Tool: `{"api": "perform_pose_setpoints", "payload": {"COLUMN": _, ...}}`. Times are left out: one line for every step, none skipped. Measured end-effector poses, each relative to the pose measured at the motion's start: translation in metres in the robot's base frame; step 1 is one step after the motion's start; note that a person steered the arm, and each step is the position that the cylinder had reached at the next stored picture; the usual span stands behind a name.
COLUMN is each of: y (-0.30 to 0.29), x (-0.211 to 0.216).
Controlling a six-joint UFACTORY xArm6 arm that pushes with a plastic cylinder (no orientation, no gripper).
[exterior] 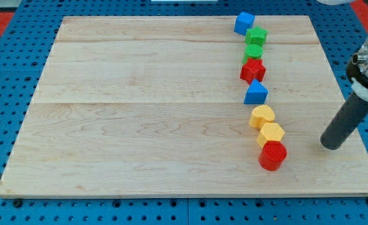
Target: Push the red circle slightly to the left
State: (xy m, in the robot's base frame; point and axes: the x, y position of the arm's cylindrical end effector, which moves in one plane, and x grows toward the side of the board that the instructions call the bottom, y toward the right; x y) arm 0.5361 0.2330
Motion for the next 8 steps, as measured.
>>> {"api": "perform_pose_setpoints", "payload": {"y": -0.035, "x": -0.001}}
{"api": "perform_pose_setpoints", "payload": {"y": -0.062, "x": 0.015}}
{"api": "perform_pose_setpoints", "payload": {"y": -0.098, "x": 0.018}}
{"api": "perform_pose_setpoints", "payload": {"y": -0.098, "x": 0.018}}
{"api": "perform_pose_setpoints", "payload": {"y": -0.098, "x": 0.017}}
{"api": "perform_pose_setpoints", "payload": {"y": -0.109, "x": 0.018}}
{"api": "perform_pose_setpoints", "payload": {"y": -0.086, "x": 0.013}}
{"api": "perform_pose_setpoints", "payload": {"y": -0.058, "x": 0.012}}
